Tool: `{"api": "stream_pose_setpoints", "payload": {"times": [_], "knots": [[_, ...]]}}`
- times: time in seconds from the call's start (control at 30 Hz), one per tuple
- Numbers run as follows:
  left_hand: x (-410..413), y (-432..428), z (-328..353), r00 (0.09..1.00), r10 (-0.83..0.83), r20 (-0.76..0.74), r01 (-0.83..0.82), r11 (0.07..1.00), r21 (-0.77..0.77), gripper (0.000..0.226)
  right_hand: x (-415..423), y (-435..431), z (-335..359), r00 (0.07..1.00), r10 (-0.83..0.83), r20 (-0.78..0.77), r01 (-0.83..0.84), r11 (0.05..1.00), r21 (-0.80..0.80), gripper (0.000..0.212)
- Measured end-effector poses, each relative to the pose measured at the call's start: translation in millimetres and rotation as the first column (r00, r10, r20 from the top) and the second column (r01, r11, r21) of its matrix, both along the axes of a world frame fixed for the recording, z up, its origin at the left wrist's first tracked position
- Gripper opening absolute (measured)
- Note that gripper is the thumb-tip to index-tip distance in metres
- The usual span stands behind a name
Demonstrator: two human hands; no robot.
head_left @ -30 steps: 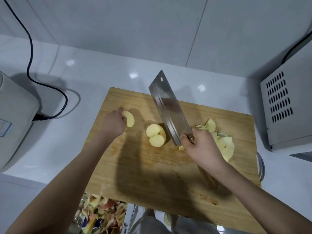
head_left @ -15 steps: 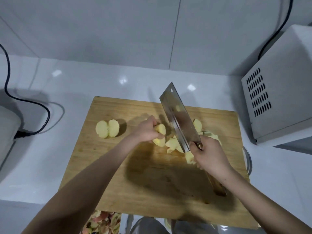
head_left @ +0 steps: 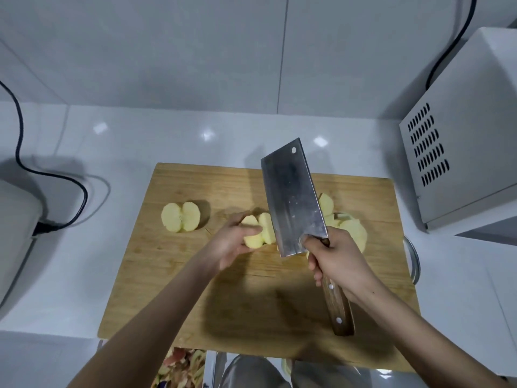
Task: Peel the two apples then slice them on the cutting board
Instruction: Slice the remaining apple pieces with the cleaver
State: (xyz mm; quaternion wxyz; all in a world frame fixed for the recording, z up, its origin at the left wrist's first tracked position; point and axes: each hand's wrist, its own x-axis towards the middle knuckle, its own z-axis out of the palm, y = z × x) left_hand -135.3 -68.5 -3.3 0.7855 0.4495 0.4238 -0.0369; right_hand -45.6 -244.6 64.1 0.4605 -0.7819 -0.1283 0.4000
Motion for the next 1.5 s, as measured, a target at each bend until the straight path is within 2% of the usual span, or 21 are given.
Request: {"api": "stream_pose_setpoints", "payload": {"times": [0.1, 0.2, 0.33, 0.6, 0.77, 0.97, 1.13, 1.37, 1.5], "knots": [[-6, -9, 0, 0.982, 0.162, 0.096, -0.14, 0.97, -0.199, 0.046, -2, 1, 3, 1.0, 0.024, -0.003, -0.023, 0.999, 0.022, 0.017], [-8, -15, 3, 0.959, 0.244, 0.148, -0.203, 0.948, -0.247, 0.044, -4, 0, 4, 0.999, 0.05, -0.001, -0.05, 0.999, 0.023, 0.018], [-7, -18, 8, 0.958, 0.228, 0.174, -0.199, 0.965, -0.17, 0.037, -7, 0, 4, 0.995, 0.094, 0.029, -0.095, 0.995, 0.015, 0.018], [-6, -20, 7, 0.961, 0.222, 0.163, -0.221, 0.975, -0.02, 0.042, -11, 0, 5, 0.995, 0.088, 0.052, -0.088, 0.996, 0.006, 0.017], [-4, -19, 11, 0.961, 0.209, 0.183, -0.212, 0.977, -0.005, 0.039, -12, 0, 6, 0.995, 0.085, 0.056, -0.085, 0.996, 0.003, 0.018], [1, -22, 14, 0.936, 0.292, 0.198, -0.294, 0.956, -0.02, 0.039, -18, 5, 10, 0.994, 0.05, 0.099, -0.055, 0.997, 0.05, 0.011], [-2, -21, 14, 0.966, 0.179, 0.185, -0.201, 0.973, 0.11, 0.039, -16, 4, 9, 0.99, 0.1, 0.103, -0.102, 0.995, 0.008, 0.015], [-4, -16, 17, 0.969, 0.113, 0.222, -0.128, 0.99, 0.059, 0.039, -9, 5, 10, 0.99, 0.129, 0.054, -0.129, 0.992, -0.003, 0.019], [2, -20, 17, 0.951, 0.222, 0.216, -0.232, 0.972, 0.026, 0.033, -19, 5, 6, 0.99, 0.09, 0.106, -0.092, 0.996, 0.017, 0.012]]}}
